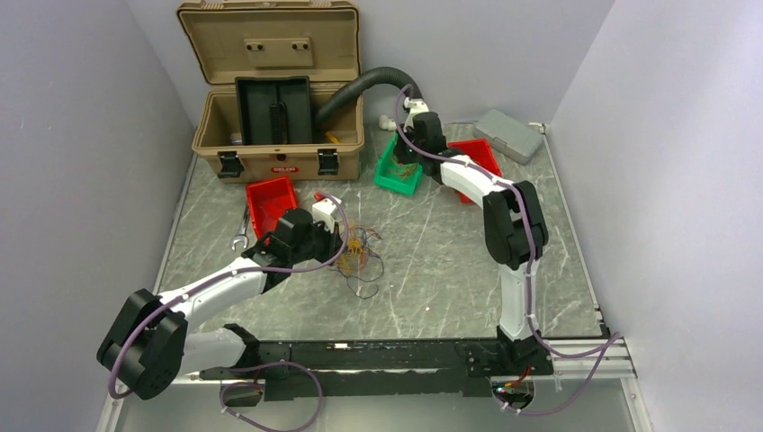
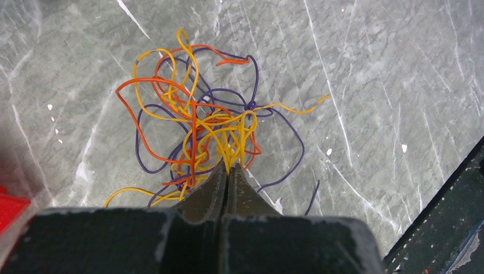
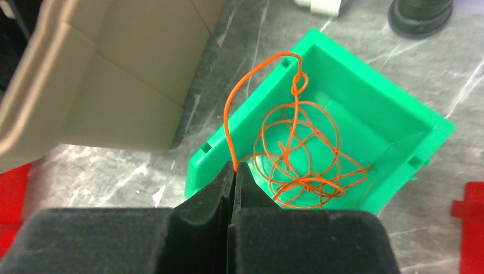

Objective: Untangle the cables
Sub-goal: Place the cable in the bin, then untie the cable, then place the cable in the bin.

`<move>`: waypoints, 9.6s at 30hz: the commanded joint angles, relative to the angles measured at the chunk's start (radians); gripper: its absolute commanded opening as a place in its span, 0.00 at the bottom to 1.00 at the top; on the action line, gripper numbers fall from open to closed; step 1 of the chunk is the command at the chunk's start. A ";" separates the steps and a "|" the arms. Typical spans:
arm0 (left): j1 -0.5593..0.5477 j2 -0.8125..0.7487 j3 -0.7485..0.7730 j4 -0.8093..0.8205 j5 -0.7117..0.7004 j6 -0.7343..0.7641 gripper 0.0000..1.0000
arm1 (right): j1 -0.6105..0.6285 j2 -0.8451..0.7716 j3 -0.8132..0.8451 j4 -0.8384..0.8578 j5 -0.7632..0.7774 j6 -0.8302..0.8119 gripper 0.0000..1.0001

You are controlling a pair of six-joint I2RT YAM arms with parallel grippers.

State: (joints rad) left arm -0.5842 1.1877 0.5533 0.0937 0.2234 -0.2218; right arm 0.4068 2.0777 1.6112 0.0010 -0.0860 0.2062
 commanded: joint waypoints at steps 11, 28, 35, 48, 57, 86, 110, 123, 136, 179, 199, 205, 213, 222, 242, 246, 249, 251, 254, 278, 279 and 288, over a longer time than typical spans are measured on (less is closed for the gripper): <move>-0.004 -0.031 -0.009 0.051 0.026 0.014 0.00 | 0.018 0.148 0.036 -0.036 0.187 0.058 0.00; -0.005 -0.032 -0.010 0.055 0.031 0.018 0.00 | 0.042 -0.049 0.035 -0.126 0.209 -0.015 0.37; -0.005 -0.047 -0.019 0.062 0.031 0.018 0.00 | 0.068 -0.268 -0.135 -0.073 0.167 -0.052 0.81; -0.004 -0.095 -0.045 0.080 0.006 0.006 0.00 | 0.107 -0.676 -0.632 0.078 -0.020 -0.006 0.90; -0.005 -0.098 -0.051 0.086 -0.010 0.005 0.00 | 0.215 -0.837 -0.962 0.243 -0.054 0.115 0.87; 0.003 -0.032 -0.011 0.027 -0.079 -0.031 0.00 | 0.517 -0.368 -0.860 0.338 0.335 0.080 0.69; 0.040 -0.230 -0.085 -0.048 -0.387 -0.092 0.00 | 0.323 -0.721 -0.903 -0.132 0.779 0.403 0.00; 0.040 -0.308 -0.113 -0.071 -0.489 -0.116 0.00 | -0.171 -1.121 -1.013 -0.275 0.661 0.515 0.00; 0.040 -0.257 -0.107 -0.005 -0.334 -0.074 0.00 | -0.176 -1.200 -1.012 -0.227 0.344 0.300 0.00; 0.035 -0.505 -0.202 -0.016 -0.468 -0.079 0.00 | -0.241 -0.802 -0.799 -0.311 0.764 0.584 0.00; 0.032 -0.291 -0.137 0.081 -0.127 -0.031 0.00 | -0.262 -1.199 -0.642 -0.247 0.593 0.285 0.00; 0.000 -0.159 -0.084 0.126 0.063 -0.025 0.00 | -0.257 -1.166 -0.575 -0.199 0.126 0.192 0.00; -0.152 -0.099 -0.023 0.136 0.101 -0.045 0.00 | -0.138 -1.113 -0.576 -0.110 0.007 0.152 0.00; -0.239 -0.270 -0.011 -0.037 -0.075 -0.040 0.92 | 0.079 -0.978 -0.510 -0.017 0.114 0.109 0.00; -0.224 -0.672 0.373 -0.912 -0.847 -0.241 0.99 | 0.447 -0.573 -0.350 0.304 0.182 0.039 0.00; -0.224 -0.728 0.405 -0.939 -0.887 -0.180 0.99 | 0.496 -0.463 -0.304 0.354 0.179 0.028 0.00; -0.223 -0.764 0.399 -0.925 -0.897 -0.145 0.99 | 0.504 -0.349 -0.230 0.355 0.149 0.044 0.00; -0.223 -0.777 0.394 -0.915 -0.893 -0.133 0.99 | 0.505 -0.271 -0.158 0.329 0.122 0.056 0.00; -0.224 -0.781 0.390 -0.917 -0.899 -0.124 0.99 | 0.509 -0.161 -0.050 0.299 0.093 0.066 0.00; -0.224 -0.636 0.453 -0.927 -0.812 -0.068 0.99 | 0.535 0.143 0.329 0.094 0.060 0.026 0.70; -0.223 -0.633 0.454 -0.924 -0.810 -0.070 0.99 | 0.533 0.100 0.287 0.100 0.069 0.020 0.72; -0.223 -0.495 0.455 -0.890 -0.673 -0.085 0.99 | 0.369 -0.463 -0.399 0.189 0.033 0.192 0.75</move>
State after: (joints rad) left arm -0.8112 0.6189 0.9802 -0.8352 -0.5529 -0.3012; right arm 0.8894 1.8370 1.3811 0.1238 -0.0376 0.2890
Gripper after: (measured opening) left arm 0.988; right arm 0.749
